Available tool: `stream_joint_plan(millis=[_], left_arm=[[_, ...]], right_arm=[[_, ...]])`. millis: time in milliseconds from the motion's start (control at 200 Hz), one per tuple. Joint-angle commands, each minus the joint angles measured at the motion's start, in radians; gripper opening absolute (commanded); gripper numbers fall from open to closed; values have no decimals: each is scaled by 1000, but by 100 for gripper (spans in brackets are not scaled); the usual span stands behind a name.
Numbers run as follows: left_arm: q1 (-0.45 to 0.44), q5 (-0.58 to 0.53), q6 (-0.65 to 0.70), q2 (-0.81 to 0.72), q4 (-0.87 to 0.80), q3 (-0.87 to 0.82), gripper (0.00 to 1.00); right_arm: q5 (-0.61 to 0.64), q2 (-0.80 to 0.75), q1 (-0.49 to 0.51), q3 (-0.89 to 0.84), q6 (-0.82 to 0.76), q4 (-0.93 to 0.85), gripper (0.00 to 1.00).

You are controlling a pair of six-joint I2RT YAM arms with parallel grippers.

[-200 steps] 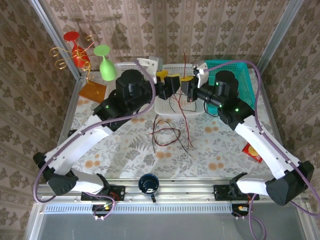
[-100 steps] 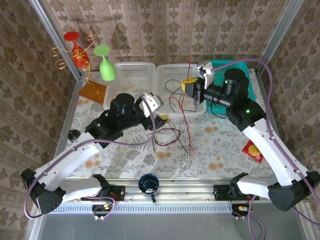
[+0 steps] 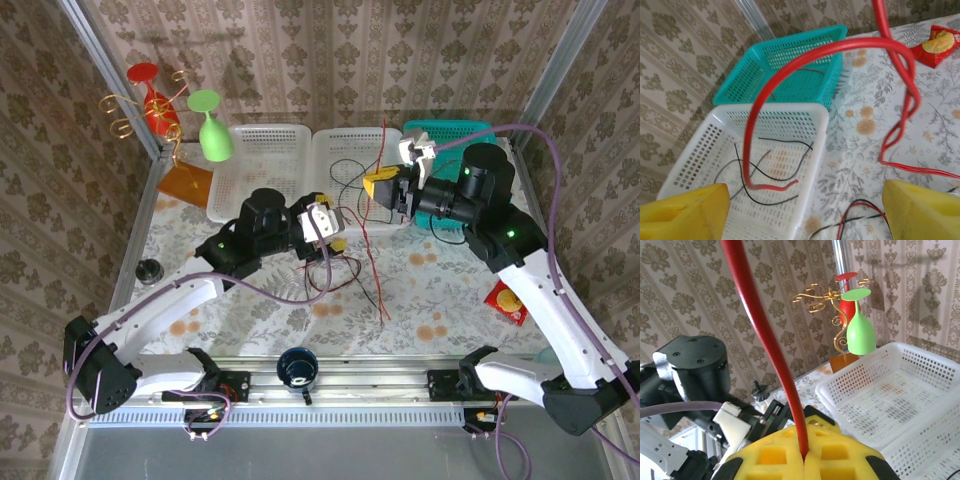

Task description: Untangle the cables

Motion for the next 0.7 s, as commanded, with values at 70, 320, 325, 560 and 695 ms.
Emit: stream_joint_plan(millis=[70,320,325,560,695], left_arm=[[8,46,16,-12,140,-20,78],[7,103,-28,5,160,-31,63],[7,103,-29,5,161,-32,62],[6,16,-40,12,161,-25,19],[5,-138,-50,-3,105,1,0]], right_arm=[[-45,-28,-3,2,17,-19,0],[-46,-30,-2,8,14,-22,0],[-45,-30,-2,8,14,-21,0],[-24,-38,-6,13,-1,-42,0],[35,-60,-25,-5,-1,-40,0]])
